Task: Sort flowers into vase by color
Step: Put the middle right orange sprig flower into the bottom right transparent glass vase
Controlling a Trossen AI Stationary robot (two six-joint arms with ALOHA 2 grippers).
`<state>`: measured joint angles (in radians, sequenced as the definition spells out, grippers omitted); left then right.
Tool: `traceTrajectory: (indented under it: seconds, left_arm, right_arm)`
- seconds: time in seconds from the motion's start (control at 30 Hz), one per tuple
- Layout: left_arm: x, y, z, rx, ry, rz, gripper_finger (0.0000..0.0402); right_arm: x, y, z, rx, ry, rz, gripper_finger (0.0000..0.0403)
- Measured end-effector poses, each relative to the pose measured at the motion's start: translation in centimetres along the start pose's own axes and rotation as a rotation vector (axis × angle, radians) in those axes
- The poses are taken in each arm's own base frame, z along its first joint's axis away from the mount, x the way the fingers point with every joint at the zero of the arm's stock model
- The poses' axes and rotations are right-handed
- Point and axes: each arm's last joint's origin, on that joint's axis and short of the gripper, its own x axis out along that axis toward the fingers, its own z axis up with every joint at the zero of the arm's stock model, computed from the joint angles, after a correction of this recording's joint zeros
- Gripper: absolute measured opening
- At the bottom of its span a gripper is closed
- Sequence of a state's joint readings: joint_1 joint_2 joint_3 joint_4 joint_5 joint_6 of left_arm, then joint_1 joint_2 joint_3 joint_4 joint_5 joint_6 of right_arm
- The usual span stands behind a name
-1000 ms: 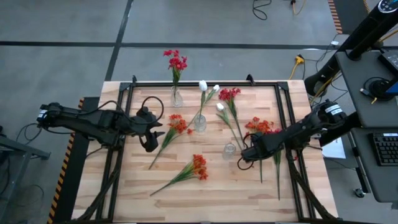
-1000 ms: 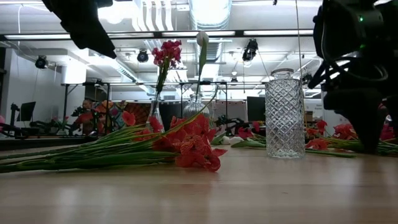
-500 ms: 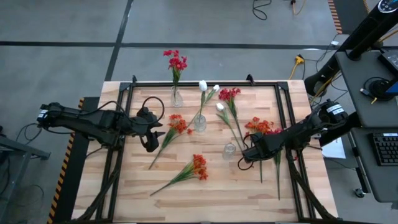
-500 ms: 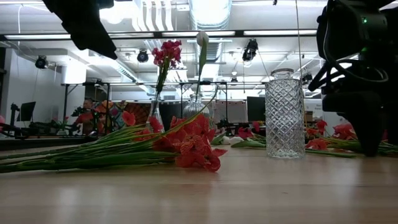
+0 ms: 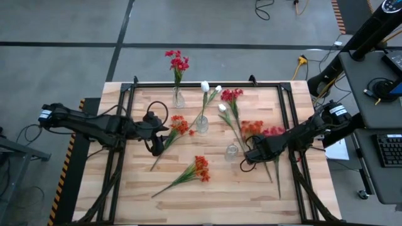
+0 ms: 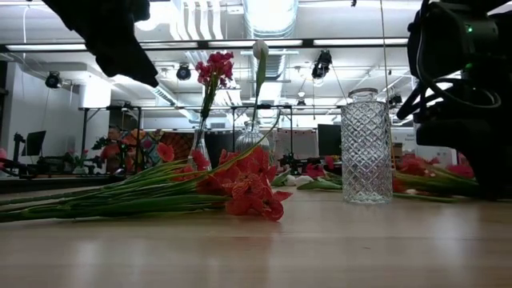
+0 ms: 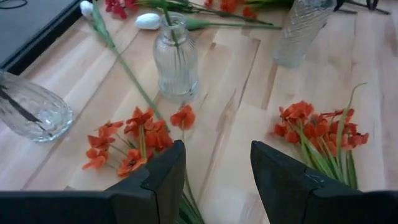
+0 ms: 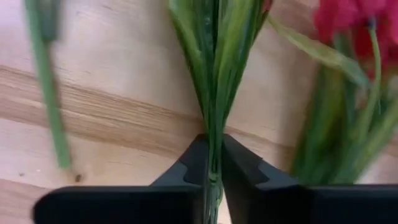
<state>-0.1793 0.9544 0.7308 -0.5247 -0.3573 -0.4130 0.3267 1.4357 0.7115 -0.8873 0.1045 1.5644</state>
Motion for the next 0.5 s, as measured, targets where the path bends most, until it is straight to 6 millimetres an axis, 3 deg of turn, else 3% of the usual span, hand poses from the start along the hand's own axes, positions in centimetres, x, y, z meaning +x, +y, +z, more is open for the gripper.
traceTrajectory:
  seconds: [0.23, 0.5]
  left_arm:
    - [1.0, -0.9, -1.1, -0.005, -0.072, -0.067, 0.0165]
    - [1.1, -2.4, -2.4, 0.037, -0.124, -0.164, 0.0165]
  right_arm:
    - [-1.3, -0.6, 0.1, 0.003, 0.005, 0.061, 0.0022]
    - [-4.2, -2.6, 0.5, 0.019, -0.044, 0.187, 0.0022]
